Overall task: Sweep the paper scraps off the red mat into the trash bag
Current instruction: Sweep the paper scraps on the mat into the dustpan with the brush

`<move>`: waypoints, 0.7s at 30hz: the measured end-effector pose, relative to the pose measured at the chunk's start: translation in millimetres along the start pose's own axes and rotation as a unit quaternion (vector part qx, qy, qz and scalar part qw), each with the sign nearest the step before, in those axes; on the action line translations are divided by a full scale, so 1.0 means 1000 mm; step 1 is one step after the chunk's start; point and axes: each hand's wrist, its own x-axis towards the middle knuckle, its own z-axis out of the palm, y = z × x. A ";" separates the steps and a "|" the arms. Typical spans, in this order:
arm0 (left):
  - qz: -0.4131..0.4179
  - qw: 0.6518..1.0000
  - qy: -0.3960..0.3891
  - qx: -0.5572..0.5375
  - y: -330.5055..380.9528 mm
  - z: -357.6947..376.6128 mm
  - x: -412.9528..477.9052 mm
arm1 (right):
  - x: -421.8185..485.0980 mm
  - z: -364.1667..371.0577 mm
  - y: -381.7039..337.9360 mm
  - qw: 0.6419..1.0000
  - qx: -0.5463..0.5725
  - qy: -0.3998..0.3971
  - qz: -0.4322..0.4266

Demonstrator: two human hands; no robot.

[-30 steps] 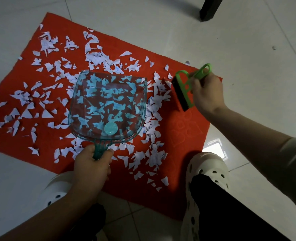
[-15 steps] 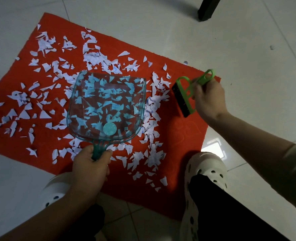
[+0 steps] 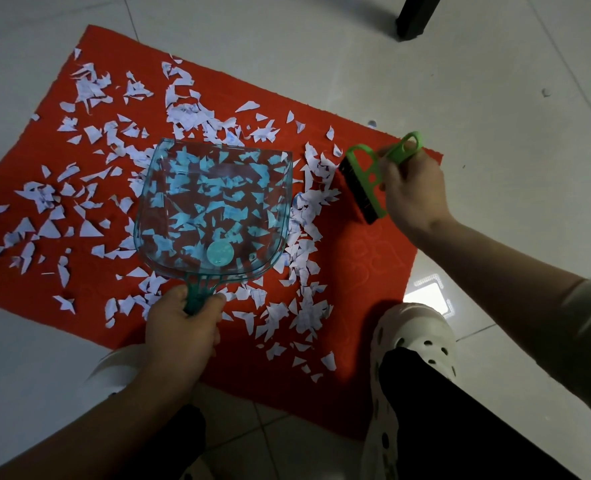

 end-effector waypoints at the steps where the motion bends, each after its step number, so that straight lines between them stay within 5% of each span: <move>1: 0.001 1.000 0.001 0.000 0.001 0.000 0.001 | 0.003 -0.001 -0.001 1.000 0.002 0.017 0.004; 10: -0.008 1.000 0.003 -0.016 0.012 0.000 0.009 | 0.051 -0.007 -0.009 0.992 -0.047 0.117 0.008; 16: -0.024 0.999 0.009 -0.029 0.011 -0.002 0.015 | 0.071 0.009 -0.015 0.993 -0.094 0.047 0.047; 21: -0.025 0.999 0.018 -0.029 0.008 -0.006 0.017 | 0.044 0.018 -0.027 0.998 -0.049 -0.021 -0.027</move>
